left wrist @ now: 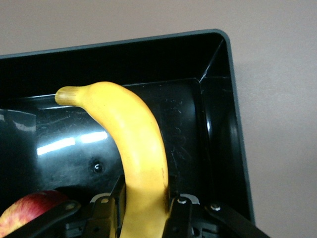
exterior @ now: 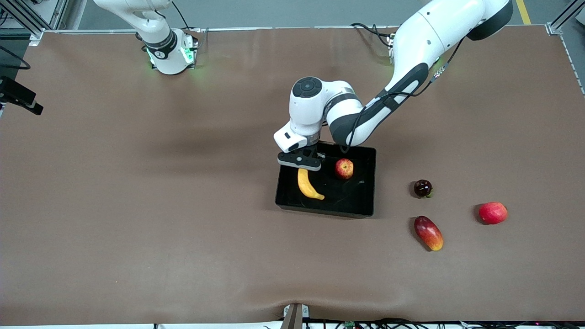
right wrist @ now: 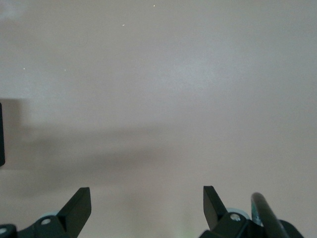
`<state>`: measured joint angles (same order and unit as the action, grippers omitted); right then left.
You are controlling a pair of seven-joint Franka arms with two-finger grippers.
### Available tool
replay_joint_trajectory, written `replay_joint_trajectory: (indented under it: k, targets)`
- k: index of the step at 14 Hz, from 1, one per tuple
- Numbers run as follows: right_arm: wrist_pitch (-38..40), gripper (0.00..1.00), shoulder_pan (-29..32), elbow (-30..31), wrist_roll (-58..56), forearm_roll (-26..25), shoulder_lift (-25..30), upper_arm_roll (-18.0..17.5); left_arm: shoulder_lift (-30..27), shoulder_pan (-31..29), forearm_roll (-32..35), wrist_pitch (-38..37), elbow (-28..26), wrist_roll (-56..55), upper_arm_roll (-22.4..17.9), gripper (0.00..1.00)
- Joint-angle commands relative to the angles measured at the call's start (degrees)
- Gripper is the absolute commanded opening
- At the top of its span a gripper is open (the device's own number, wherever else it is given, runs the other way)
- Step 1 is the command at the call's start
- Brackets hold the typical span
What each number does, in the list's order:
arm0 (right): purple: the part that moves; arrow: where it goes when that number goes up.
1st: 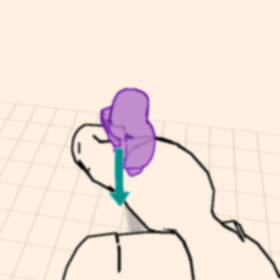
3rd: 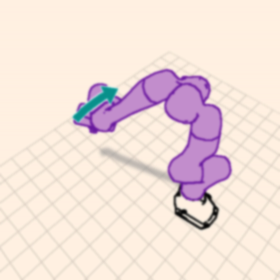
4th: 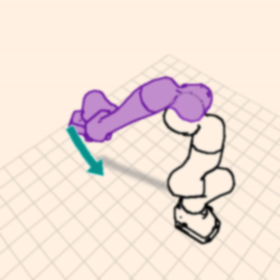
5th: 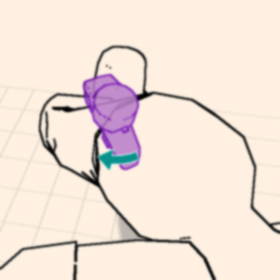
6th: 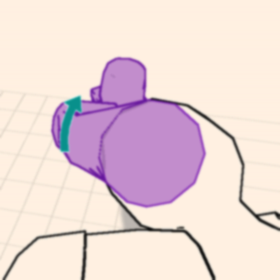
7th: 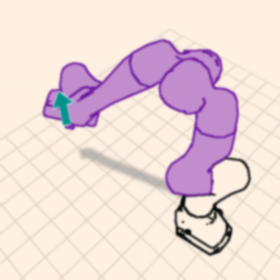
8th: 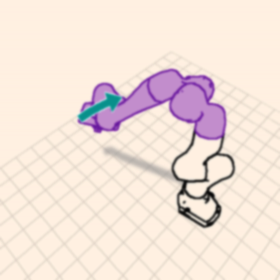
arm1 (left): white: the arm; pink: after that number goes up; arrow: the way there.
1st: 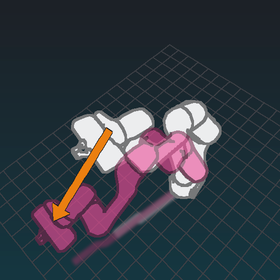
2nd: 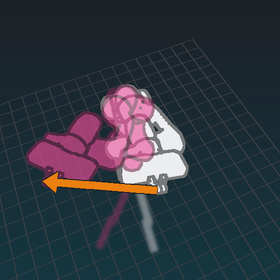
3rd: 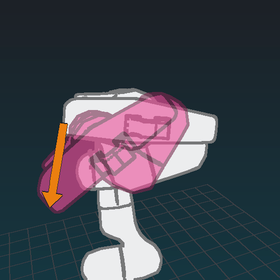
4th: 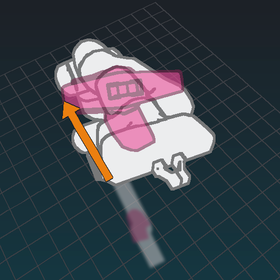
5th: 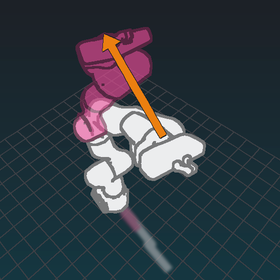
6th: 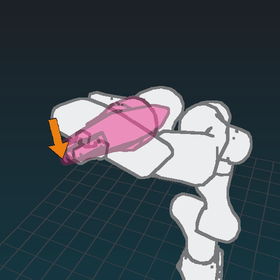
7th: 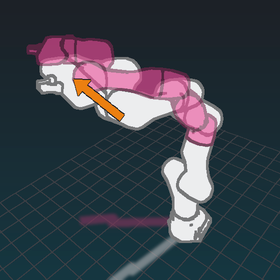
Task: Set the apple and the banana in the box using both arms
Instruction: 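Lower the banana into the box and open the left gripper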
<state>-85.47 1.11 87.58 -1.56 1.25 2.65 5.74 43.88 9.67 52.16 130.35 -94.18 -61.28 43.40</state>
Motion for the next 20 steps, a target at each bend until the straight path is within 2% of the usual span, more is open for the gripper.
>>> replay_joint_trajectory:
  k: [1,6,10,12,13,14,15,16,18,20]
  targets:
    - [1.01,1.0,1.09,-1.19,-0.38,-0.46,-0.19,-0.64,2.08,-0.27,4.17,3.14,-0.12,-1.82,0.1,0.0]
    - [1.1,1.0,1.44,-1.1,-0.29,-0.46,-0.28,-0.46,5.07,0.26,4.88,7.37,-0.03,-1.82,-1.92,0.0]
    - [1.1,1.0,1.44,-1.1,-0.2,-0.46,-0.28,-0.46,5.6,0.7,4.97,7.73,-0.12,-1.82,-3.23,0.0]
    - [1.1,1.0,1.35,-1.1,-0.2,-0.2,-0.28,-0.55,5.95,1.39,4.97,7.73,0.23,-1.65,-4.29,0.19]
    - [1.1,1.0,1.35,-1.1,-0.11,-0.2,-0.28,-0.55,6.13,1.57,4.97,7.73,0.58,-1.74,-4.55,0.33]
    - [1.1,1.0,1.44,-1.1,-0.2,-0.11,-0.28,-0.55,6.3,1.66,4.97,7.73,0.67,-1.74,-4.9,0.56]
    - [1.1,1.0,1.44,-1.1,-0.2,-0.02,-0.28,-0.55,6.04,1.66,4.97,7.73,0.67,-1.13,-5.08,0.97]
    - [1.1,1.0,1.44,-1.1,-0.11,-0.02,-0.28,-0.55,5.87,1.49,5.23,7.73,0.67,-0.6,-5.08,1.0]
    - [1.1,1.0,1.44,-1.01,-0.11,0.07,-0.28,-0.55,5.08,1.4,5.15,7.38,1.02,-0.77,-5.08,1.0]
    - [1.1,1.0,1.44,-1.01,-0.11,0.07,-0.28,-0.55,2.02,0.18,4.27,5.89,0.85,-0.68,-4.73,1.0]
